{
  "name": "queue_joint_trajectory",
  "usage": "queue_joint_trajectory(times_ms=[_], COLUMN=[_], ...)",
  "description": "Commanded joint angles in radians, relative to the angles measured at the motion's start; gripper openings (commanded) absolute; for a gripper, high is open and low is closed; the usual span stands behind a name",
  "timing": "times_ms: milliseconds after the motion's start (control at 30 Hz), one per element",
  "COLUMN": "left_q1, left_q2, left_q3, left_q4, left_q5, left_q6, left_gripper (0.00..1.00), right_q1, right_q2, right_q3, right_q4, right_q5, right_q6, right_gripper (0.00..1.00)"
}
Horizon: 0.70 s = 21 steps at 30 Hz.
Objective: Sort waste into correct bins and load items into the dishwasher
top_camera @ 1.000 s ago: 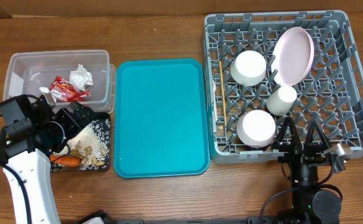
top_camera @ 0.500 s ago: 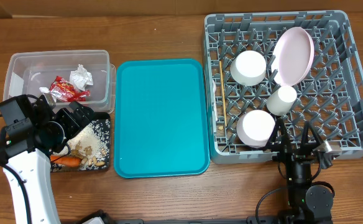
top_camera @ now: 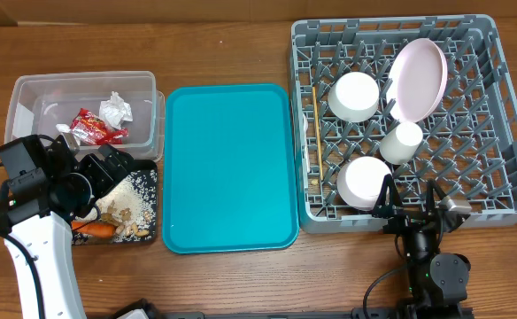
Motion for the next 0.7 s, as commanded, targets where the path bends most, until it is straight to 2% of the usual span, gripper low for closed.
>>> queue_joint_trajectory(times_ms=[0, 167, 333, 667], left_q1=[0.002, 0.002, 0.002, 0.002], left_q2=[-0.008, -0.008, -0.008, -0.008], left_q3=[0.019, 0.019, 0.019, 0.019], left_q4=[0.001, 0.001, 0.001, 0.001], left_q5=[0.015, 0.015, 0.015, 0.015], left_q6=[0.022, 0.022, 0.022, 0.022], left_gripper=[1.0, 1.0, 1.0, 1.0], right_q1=[-0.033, -0.043, -0.043, -0.044], right_q2=[-0.01, -0.01, -0.01, -0.01], right_q3=[-0.011, -0.011, -0.011, -0.011], right_q4=[0.005, 0.005, -0.002, -0.002], right_q5=[-0.013, -0.023, -0.202, -0.203], right_q6=[-0.011, -0.023, -0.282, -0.452], right_gripper=[1.0, 1.0, 1.0, 1.0])
